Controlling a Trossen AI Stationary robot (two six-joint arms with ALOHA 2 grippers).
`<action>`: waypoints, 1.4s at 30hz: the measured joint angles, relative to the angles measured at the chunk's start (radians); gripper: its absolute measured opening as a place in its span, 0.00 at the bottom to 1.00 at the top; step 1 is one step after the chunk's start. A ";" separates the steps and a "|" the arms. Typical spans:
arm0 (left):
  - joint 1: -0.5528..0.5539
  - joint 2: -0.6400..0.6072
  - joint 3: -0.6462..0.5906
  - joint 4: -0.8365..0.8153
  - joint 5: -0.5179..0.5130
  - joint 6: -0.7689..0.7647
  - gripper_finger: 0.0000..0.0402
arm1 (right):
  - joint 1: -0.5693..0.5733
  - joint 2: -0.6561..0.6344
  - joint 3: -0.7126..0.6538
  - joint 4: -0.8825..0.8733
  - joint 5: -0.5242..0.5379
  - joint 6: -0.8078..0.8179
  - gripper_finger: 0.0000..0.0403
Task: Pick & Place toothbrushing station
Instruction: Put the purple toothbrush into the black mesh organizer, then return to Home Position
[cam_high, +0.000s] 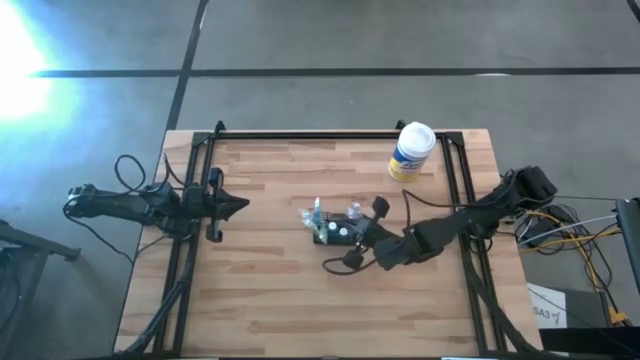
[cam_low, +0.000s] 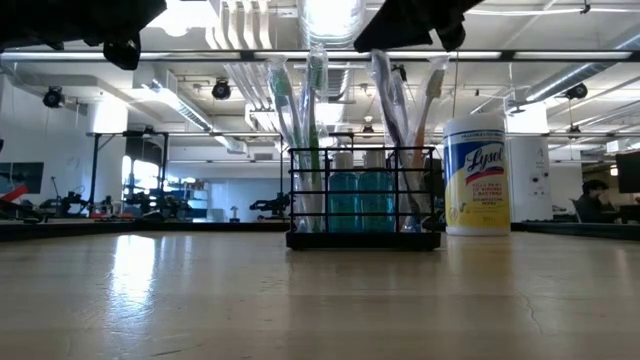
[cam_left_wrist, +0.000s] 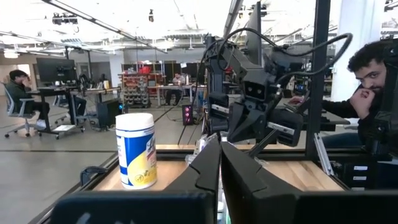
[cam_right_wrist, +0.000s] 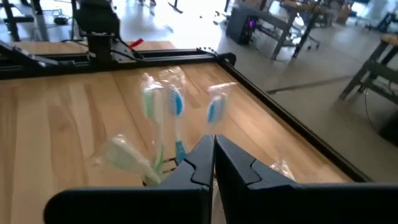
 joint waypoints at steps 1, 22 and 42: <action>0.000 0.000 0.000 -0.001 0.000 0.000 0.04 | 0.000 0.000 0.000 -0.010 0.001 0.018 0.02; 0.000 -0.013 -0.002 -0.059 0.089 0.115 0.04 | 0.100 -0.155 -0.001 0.074 -0.079 -0.283 0.02; 0.118 -0.110 0.082 -0.184 0.171 0.305 0.00 | -0.115 -0.768 -0.598 0.401 -0.536 -0.233 0.02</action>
